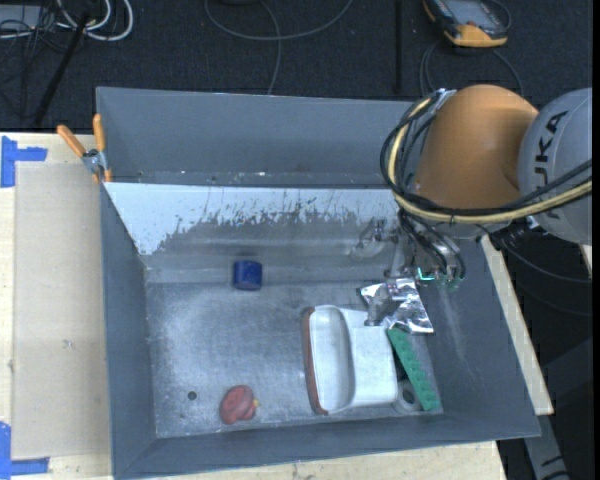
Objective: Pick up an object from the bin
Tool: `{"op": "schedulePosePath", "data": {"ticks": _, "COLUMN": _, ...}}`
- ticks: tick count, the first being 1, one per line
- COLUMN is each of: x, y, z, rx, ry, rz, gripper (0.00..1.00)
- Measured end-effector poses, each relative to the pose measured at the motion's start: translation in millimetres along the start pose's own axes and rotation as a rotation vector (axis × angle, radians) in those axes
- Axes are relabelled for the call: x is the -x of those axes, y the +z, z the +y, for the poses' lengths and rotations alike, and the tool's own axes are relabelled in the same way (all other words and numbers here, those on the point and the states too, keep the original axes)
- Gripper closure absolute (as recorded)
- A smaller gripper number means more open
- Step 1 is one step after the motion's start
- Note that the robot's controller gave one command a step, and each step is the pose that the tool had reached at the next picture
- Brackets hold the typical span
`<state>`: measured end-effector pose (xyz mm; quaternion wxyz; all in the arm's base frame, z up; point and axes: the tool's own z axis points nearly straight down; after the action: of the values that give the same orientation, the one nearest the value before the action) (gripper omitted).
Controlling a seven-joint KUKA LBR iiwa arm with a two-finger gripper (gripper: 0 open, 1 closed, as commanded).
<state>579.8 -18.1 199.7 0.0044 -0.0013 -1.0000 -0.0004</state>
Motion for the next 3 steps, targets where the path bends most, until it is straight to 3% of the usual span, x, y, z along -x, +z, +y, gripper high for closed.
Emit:
{"op": "schedulePosePath", "data": {"ticks": 1, "x": 19.5, "y": 104.7, "z": -72.5, "rx": 0.0, "ry": 0.138, "rz": -0.017, "gripper": 0.0}}
{"op": "schedulePosePath", "data": {"ticks": 2, "x": 35.6, "y": 99.3, "z": -108.2, "rx": 0.0, "ry": 0.302, "rz": -0.012, "gripper": 0.0}}
{"op": "schedulePosePath", "data": {"ticks": 3, "x": 30.7, "y": 85.4, "z": -112.3, "rx": 0.0, "ry": 0.165, "rz": -0.011, "gripper": 0.0}}
